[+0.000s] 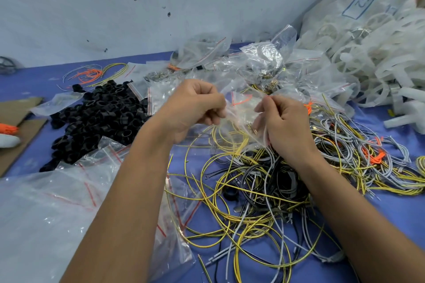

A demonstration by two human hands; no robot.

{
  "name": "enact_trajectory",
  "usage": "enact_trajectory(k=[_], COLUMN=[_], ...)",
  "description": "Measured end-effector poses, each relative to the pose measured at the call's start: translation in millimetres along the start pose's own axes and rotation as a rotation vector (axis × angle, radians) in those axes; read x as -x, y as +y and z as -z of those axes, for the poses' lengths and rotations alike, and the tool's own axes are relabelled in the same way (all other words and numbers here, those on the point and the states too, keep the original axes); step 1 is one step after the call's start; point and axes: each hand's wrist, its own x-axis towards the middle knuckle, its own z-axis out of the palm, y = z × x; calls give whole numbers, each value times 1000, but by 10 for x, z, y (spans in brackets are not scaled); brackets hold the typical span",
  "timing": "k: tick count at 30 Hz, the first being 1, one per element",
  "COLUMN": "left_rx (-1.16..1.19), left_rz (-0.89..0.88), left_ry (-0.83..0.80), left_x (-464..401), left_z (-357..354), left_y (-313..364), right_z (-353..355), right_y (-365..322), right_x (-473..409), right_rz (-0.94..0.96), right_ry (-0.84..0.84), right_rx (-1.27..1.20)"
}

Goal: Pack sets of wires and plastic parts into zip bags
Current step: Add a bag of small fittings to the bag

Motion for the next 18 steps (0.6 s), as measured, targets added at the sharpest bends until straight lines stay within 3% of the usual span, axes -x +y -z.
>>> enact_trajectory(k=[3, 6, 10, 18], left_rx=[0, -3, -78, -253], left_rz=[-10, 14, 52, 91], left_ry=[67, 92, 43, 204], left_x=[51, 116, 266, 421], left_z=[81, 90, 78, 286], left_y=[149, 321, 604, 789], right_z=[1, -117, -244, -348], right_y=[-42, -111, -136, -256], right_x=[17, 110, 144, 67], right_rz=[74, 68, -42, -235], right_ry=[-48, -194, -306, -631], right_rx=[117, -24, -223, -380])
